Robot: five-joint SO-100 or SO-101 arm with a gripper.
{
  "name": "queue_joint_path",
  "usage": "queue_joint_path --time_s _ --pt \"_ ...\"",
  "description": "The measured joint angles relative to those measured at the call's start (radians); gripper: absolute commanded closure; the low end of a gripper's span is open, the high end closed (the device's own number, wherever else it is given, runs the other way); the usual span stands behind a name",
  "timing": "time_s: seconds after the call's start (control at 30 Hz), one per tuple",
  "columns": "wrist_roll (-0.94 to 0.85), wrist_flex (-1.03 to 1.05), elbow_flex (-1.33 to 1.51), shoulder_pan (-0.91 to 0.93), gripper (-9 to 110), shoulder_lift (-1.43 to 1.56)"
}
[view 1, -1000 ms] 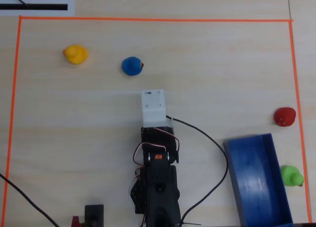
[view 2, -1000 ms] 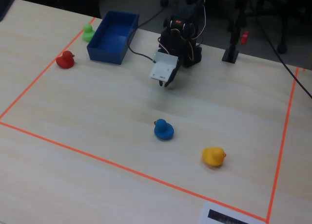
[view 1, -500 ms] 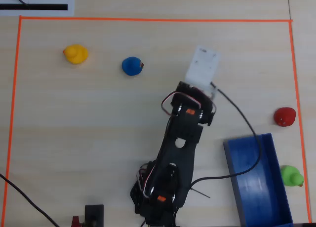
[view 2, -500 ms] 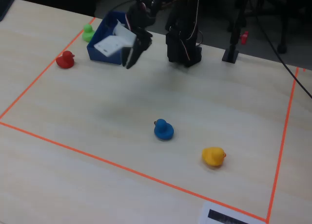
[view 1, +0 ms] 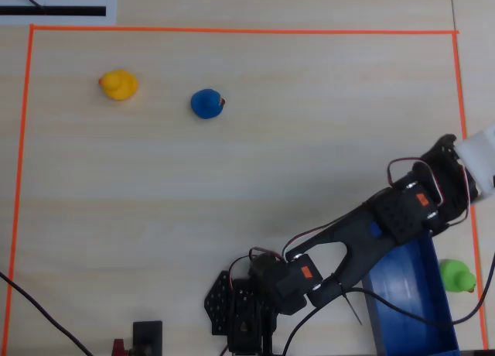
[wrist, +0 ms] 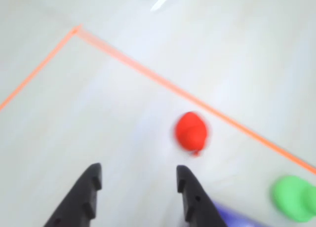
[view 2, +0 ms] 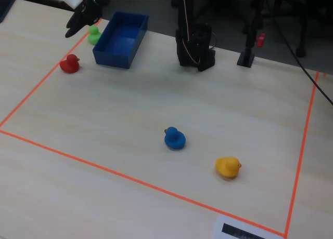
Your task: Grasp red duck and put it into box.
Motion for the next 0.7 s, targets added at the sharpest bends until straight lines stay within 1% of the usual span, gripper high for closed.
queue_joint_path --time_s 0.17,0.7 --pt "-0.028 -0.071 0.000 0.081 77 -0.126" --pt "-0.032 -0.143 -0.092 0.084 74 -0.377"
